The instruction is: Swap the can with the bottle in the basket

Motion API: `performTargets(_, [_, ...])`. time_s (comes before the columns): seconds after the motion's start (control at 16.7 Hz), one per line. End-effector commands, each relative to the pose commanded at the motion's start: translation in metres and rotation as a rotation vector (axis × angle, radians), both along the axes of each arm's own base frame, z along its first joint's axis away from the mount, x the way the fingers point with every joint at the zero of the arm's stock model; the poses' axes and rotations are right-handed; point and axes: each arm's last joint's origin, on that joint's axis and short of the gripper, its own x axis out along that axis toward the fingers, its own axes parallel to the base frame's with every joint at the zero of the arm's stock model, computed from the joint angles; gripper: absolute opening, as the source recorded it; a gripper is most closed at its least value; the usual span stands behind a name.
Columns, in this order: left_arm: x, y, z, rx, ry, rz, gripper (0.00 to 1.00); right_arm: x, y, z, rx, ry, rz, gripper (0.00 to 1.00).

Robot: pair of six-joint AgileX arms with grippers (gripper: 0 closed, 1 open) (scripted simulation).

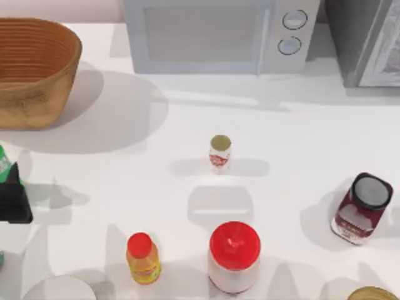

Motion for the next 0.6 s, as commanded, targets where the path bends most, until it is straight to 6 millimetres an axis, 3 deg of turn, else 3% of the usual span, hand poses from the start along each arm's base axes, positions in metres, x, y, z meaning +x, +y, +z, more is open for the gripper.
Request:
performTargets(0.3, [0.017,0.010,-0.022,-0.012,0.104,-0.003,1.00,0.000,0.000,0.000,0.000,0.000,0.000,1.00])
performTargets(0.6, [0.023,0.013,-0.030,-0.016,0.126,-0.005,1.00,0.000,0.000,0.000,0.000,0.000,0.000,1.00])
